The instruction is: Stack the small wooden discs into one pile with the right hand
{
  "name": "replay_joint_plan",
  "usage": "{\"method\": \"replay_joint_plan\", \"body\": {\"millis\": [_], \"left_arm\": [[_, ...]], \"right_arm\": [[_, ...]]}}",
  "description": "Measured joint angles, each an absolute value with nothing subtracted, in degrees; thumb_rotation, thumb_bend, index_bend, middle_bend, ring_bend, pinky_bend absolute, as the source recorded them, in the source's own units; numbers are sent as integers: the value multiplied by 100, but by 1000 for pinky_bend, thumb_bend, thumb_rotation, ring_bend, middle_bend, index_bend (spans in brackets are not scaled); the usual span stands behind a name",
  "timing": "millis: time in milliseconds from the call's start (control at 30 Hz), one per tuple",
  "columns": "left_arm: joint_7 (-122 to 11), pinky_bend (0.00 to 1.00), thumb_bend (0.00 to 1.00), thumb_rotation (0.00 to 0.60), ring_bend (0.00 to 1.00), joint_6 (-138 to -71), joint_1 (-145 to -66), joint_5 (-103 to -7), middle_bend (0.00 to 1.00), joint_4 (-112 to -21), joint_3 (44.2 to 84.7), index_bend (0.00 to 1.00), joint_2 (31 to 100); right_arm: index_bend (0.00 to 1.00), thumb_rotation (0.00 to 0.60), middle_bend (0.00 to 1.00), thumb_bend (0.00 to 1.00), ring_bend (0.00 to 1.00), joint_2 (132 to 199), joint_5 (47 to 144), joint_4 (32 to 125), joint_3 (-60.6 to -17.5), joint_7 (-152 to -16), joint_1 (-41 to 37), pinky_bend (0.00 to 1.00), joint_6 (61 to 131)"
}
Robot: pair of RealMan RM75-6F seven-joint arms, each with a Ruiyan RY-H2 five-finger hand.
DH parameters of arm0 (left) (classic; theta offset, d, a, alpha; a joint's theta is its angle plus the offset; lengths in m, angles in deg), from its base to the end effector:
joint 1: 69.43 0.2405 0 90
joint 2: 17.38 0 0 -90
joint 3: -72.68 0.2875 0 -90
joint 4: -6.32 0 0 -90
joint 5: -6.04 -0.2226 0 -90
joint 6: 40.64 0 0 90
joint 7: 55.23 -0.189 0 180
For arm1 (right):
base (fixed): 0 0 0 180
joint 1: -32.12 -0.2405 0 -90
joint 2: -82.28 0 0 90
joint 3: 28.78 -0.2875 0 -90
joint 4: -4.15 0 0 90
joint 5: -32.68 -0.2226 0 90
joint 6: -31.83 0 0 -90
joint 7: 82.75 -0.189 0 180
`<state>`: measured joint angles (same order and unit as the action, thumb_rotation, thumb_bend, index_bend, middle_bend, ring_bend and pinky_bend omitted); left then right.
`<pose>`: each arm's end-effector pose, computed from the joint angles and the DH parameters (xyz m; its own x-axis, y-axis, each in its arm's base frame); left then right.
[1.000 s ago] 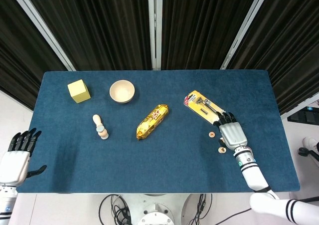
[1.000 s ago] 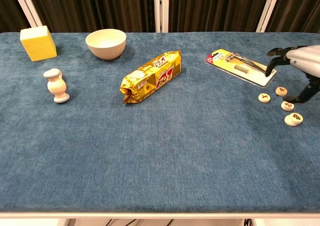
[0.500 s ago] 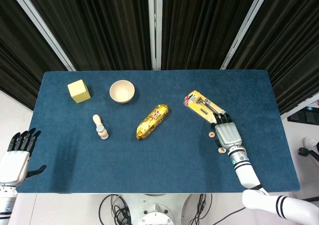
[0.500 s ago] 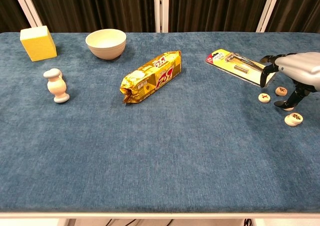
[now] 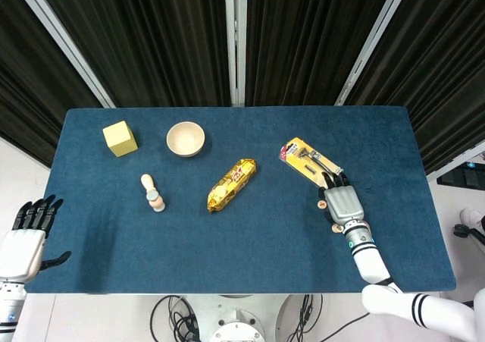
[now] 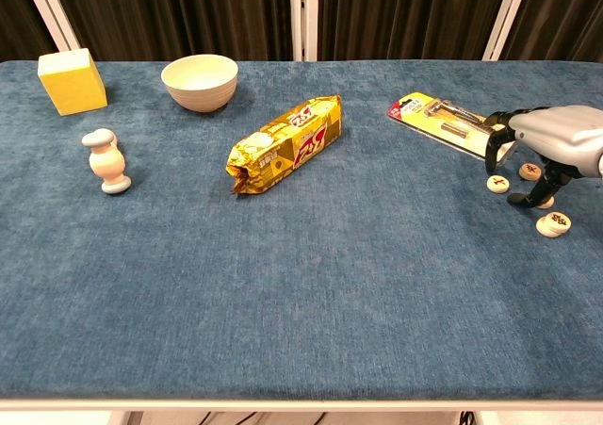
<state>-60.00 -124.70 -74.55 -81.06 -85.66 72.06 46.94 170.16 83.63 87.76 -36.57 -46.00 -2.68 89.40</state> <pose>-0.3458 0.2221 0.1490 0.4769 0.0541 0.8773 0.8789 -0.0362 -0.4755 -0.2622 -0.3830 -0.0347 0.5939 -0.3373 0.7304 -0.7998 -0.1495 0.5814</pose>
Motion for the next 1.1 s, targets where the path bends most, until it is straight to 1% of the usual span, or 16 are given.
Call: {"method": "replay_joint_plan", "body": {"millis": [267, 567, 667, 867, 1100], "left_arm": [[-6003, 0, 85, 600, 0, -12467, -7451, -8084, 0, -8569, 7201, 54, 4696], [-6006, 0, 86, 600, 0, -12459, -7451, -8083, 0, -8566, 7207, 54, 4695], [-6007, 0, 86, 600, 0, -12451, -7451, -8076, 0, -8565, 7209, 54, 4693], [-6036, 0, 86, 600, 0, -12436, -7456, -8080, 0, -8587, 7217, 54, 4688], [-6111, 0, 86, 600, 0, -12402, -7464, -8066, 0, -8628, 7228, 54, 4694]], "right_arm": [[465, 600, 65, 264, 0, 17055, 8357, 8724, -3607, -4628, -299, 0, 8976], [487, 600, 66, 264, 0, 16981, 8464, 8811, -3598, -4753, -278, 0, 9093], [488, 600, 67, 265, 0, 16832, 8570, 8968, -3603, -4856, -238, 0, 9164], [498, 600, 66, 265, 0, 16319, 8894, 9419, -3513, -5085, -76, 0, 9308], [505, 600, 65, 265, 0, 15655, 9292, 9884, -3154, -5401, 154, 0, 9219]]}}
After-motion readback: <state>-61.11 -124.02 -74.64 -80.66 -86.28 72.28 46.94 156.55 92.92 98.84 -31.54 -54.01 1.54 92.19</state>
